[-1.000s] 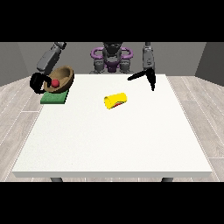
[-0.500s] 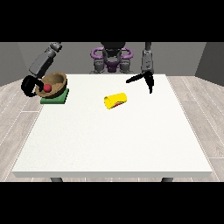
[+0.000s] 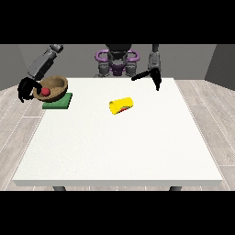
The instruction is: Pick the cup and pour the ball into the bowl, then pick the bowl and place it on the pad
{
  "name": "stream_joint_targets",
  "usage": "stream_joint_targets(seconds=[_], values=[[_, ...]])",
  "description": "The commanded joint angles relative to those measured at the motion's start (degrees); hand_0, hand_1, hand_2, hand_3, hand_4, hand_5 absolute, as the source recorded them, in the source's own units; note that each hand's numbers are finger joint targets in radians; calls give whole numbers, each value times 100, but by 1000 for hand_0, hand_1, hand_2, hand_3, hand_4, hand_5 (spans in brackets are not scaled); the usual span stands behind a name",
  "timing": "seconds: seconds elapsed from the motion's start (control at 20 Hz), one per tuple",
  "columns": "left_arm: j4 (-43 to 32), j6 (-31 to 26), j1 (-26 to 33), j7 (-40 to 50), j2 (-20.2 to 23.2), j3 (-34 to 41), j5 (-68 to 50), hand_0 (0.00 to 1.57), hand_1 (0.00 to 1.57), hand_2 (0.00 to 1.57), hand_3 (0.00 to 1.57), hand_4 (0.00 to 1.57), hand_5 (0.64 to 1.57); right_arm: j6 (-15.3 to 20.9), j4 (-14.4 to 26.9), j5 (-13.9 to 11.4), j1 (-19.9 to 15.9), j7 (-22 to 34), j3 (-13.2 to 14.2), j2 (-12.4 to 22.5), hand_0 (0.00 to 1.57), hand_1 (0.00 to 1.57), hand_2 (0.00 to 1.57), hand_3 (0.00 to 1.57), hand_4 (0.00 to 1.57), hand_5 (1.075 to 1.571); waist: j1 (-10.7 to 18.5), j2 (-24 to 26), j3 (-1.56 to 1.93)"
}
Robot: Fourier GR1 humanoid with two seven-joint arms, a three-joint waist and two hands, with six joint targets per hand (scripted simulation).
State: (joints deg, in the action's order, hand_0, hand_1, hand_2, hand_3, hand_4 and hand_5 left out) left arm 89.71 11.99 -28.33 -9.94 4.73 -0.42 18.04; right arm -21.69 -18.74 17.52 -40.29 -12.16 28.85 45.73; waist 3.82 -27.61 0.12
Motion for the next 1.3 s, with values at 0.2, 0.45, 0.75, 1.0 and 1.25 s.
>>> stream_joint_targets(seconds=[0.2, 0.45, 0.75, 1.0, 1.25], values=[[-64, -204, 198, -198, 117, 190, -265, 0, 0, 0, 0, 0, 1566, -238, 124, -1, 19, 388, -86, 124, 1571, 1571, 1571, 1080, 737, 1570, -26, 133, -7], [249, -161, 95, 289, 73, 85, -137, 0, 0, 0, 0, 0, 1567, -2, 81, -339, 50, 132, -371, 4, 1571, 1571, 1571, 1014, 694, 1567, -35, 111, -3], [574, -212, 31, 281, 228, 189, -161, 0, 0, 0, 0, 0, 1565, 346, 183, -549, 128, 170, -403, 587, 1103, 1103, 1045, 872, 0, 1539, -120, -217, 0], [1158, -288, 414, 511, 189, 53, -176, 0, 0, 0, 0, 0, 1566, 612, 276, -598, -23, 154, -353, 784, 0, 0, 429, 263, 0, 1481, 58, -241, 1], [1019, -245, 489, 363, 136, 102, -208, 0, 0, 0, 0, 0, 1568, 406, 192, -670, -107, 370, -467, 844, 0, 0, 357, 259, 0, 1489, -66, -49, -6]])
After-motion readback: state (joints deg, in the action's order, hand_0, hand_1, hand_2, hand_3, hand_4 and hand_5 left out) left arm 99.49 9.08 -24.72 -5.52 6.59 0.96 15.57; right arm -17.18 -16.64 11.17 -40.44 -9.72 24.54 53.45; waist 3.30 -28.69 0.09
